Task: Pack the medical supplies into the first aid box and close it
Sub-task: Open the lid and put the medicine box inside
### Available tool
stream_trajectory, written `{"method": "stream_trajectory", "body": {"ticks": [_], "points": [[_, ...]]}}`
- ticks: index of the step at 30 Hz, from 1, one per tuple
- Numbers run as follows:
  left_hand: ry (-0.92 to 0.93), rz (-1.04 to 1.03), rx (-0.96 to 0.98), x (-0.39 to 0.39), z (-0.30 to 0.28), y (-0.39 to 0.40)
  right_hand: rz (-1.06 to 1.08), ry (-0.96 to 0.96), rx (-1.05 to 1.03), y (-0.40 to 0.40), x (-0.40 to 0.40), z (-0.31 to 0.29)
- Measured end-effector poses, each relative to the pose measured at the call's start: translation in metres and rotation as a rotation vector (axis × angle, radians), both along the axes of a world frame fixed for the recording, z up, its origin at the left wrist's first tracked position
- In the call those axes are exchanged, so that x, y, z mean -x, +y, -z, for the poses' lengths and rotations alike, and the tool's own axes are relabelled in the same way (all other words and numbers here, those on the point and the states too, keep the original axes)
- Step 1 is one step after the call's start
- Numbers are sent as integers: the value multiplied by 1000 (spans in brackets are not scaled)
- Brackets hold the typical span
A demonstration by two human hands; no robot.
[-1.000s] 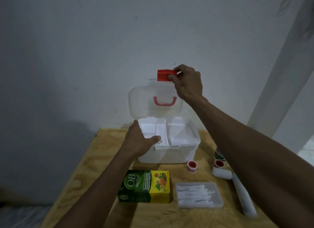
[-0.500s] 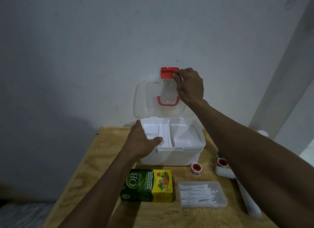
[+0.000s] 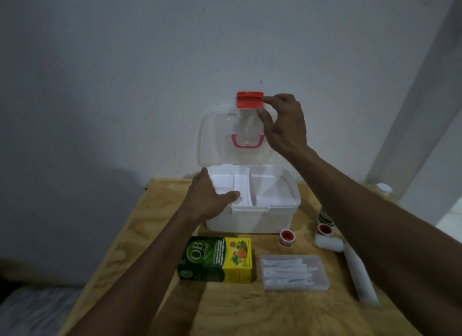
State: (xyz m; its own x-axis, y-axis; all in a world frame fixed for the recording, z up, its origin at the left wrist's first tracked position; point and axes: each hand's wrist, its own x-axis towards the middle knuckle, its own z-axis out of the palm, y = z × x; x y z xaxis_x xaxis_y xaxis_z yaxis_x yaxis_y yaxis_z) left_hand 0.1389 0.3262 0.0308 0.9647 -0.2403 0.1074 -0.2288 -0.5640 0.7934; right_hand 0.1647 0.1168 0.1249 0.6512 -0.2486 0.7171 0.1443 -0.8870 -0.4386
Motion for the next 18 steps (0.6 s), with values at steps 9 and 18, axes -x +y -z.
{"method": "stream_trajectory", "body": {"ticks": [9,18], "points": [[-35,-8,-188,-2,-17,-8,-384,184,-461,48,172,64],[17,-15,-129,-6,-2,-5,-567,567,-478,75,188,120]]}}
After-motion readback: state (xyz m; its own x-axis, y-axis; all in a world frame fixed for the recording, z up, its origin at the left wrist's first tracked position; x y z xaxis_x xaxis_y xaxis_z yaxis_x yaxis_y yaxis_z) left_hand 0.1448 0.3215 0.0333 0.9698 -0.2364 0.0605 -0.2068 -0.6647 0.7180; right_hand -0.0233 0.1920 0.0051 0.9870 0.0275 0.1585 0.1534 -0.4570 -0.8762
